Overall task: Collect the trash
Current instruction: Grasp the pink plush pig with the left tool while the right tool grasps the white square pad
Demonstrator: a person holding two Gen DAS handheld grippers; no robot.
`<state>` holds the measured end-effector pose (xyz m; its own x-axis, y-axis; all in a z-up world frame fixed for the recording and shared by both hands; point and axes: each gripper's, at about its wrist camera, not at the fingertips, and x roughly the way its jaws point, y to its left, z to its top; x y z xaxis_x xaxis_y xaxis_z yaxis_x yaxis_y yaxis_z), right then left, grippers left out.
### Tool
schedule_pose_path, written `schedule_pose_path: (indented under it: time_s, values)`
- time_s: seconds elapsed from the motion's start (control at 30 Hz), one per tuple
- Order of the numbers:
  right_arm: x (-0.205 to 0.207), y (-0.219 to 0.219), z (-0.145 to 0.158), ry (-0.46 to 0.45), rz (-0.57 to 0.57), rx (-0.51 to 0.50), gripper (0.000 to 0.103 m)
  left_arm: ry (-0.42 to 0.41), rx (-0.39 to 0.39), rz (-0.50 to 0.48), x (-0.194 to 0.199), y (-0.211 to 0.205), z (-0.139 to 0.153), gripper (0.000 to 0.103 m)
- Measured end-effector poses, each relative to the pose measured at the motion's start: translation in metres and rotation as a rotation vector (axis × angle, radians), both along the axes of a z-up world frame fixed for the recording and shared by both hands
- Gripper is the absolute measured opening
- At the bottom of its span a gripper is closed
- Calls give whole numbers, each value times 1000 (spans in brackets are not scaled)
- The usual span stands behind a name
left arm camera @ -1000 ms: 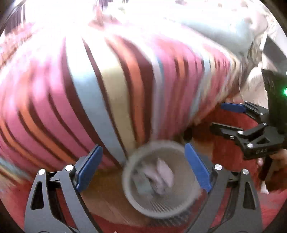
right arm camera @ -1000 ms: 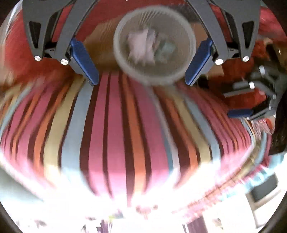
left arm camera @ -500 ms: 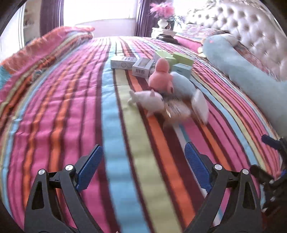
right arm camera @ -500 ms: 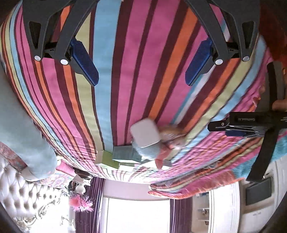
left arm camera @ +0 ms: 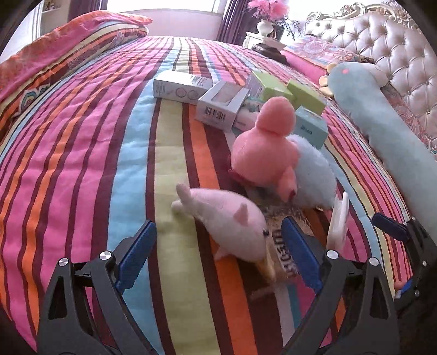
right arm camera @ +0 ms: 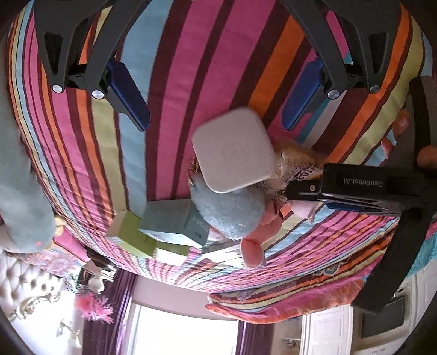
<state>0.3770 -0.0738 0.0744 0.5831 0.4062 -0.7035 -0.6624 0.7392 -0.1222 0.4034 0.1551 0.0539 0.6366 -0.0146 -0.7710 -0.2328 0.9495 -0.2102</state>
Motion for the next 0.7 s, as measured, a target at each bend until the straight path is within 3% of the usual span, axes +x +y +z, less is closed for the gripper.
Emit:
schedule_pose_path:
  time_s: [0.2, 0.4, 0.43, 0.53, 0.7]
  values:
    - [22, 18, -9, 1, 23, -71, 93, 6, 23, 15, 7, 12, -4, 90]
    - [31, 22, -12, 62, 51, -43, 91, 17, 40, 33, 12, 13, -5, 90]
    - [32, 21, -12, 71, 52, -37, 90, 17, 45, 31, 13, 12, -5, 88]
    - [34, 17, -12, 137, 79, 17, 64, 19, 77, 27, 13, 13, -6, 70]
    - [25, 10, -9, 152, 73, 45, 60, -4, 27, 28, 4, 26, -3, 47]
